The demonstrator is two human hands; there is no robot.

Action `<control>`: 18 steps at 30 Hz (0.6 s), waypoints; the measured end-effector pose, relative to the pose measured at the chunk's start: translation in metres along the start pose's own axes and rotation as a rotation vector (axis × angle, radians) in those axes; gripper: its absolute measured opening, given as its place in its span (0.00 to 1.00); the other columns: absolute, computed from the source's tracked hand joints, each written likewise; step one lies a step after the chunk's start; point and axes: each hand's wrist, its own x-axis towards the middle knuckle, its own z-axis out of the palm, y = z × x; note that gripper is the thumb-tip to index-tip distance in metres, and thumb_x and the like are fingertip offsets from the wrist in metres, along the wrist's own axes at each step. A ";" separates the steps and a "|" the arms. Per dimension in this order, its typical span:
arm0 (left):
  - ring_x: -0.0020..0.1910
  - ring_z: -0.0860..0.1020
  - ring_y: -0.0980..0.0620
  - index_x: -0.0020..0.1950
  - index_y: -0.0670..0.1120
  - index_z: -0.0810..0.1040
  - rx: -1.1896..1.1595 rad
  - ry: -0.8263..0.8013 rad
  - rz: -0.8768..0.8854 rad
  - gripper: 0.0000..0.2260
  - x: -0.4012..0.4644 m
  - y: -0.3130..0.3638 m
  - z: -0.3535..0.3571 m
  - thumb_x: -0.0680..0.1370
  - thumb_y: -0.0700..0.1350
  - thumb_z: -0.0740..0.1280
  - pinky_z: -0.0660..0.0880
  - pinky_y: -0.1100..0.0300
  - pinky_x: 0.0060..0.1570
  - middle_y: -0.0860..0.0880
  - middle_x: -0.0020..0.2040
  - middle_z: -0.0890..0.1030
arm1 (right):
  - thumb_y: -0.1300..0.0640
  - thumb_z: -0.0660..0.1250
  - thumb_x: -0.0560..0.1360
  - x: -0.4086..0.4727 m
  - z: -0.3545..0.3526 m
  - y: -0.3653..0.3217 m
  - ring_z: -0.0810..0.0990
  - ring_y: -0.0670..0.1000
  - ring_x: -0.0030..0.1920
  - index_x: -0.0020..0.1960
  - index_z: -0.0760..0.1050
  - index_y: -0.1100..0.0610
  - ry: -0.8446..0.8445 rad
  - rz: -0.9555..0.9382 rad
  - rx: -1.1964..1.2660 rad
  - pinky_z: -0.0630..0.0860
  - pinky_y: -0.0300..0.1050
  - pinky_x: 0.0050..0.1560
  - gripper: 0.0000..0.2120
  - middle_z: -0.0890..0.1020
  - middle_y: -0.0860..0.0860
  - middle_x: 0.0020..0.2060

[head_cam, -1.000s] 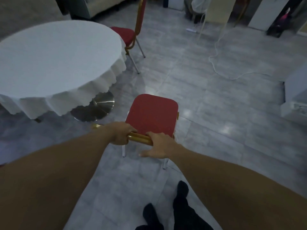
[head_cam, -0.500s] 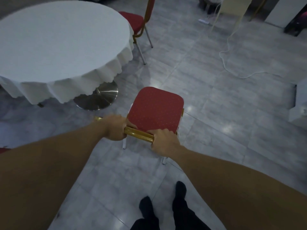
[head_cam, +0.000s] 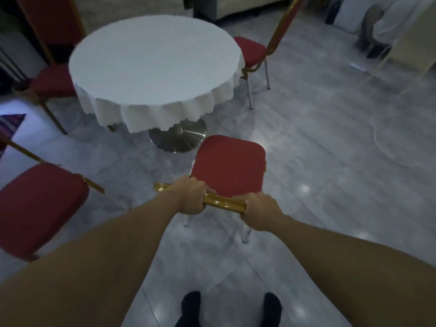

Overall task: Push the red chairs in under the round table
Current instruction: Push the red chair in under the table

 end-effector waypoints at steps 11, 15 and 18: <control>0.50 0.81 0.46 0.72 0.65 0.71 -0.175 0.076 -0.233 0.30 0.006 0.089 0.021 0.72 0.44 0.64 0.71 0.57 0.47 0.51 0.52 0.84 | 0.60 0.67 0.76 0.015 -0.052 0.086 0.79 0.49 0.38 0.49 0.82 0.42 -0.118 -0.316 -0.192 0.67 0.42 0.34 0.13 0.80 0.43 0.36; 0.50 0.81 0.46 0.71 0.65 0.71 -0.317 0.080 -0.315 0.31 0.015 0.100 0.028 0.70 0.41 0.63 0.77 0.52 0.49 0.52 0.52 0.84 | 0.60 0.69 0.76 0.028 -0.060 0.104 0.79 0.47 0.38 0.55 0.85 0.40 -0.110 -0.395 -0.198 0.68 0.41 0.34 0.16 0.85 0.44 0.41; 0.50 0.81 0.47 0.68 0.65 0.72 -0.365 0.046 -0.325 0.30 0.029 0.088 0.021 0.70 0.39 0.63 0.78 0.48 0.51 0.54 0.53 0.83 | 0.59 0.69 0.76 0.048 -0.068 0.107 0.81 0.48 0.39 0.56 0.85 0.40 -0.102 -0.432 -0.202 0.66 0.40 0.35 0.16 0.87 0.45 0.43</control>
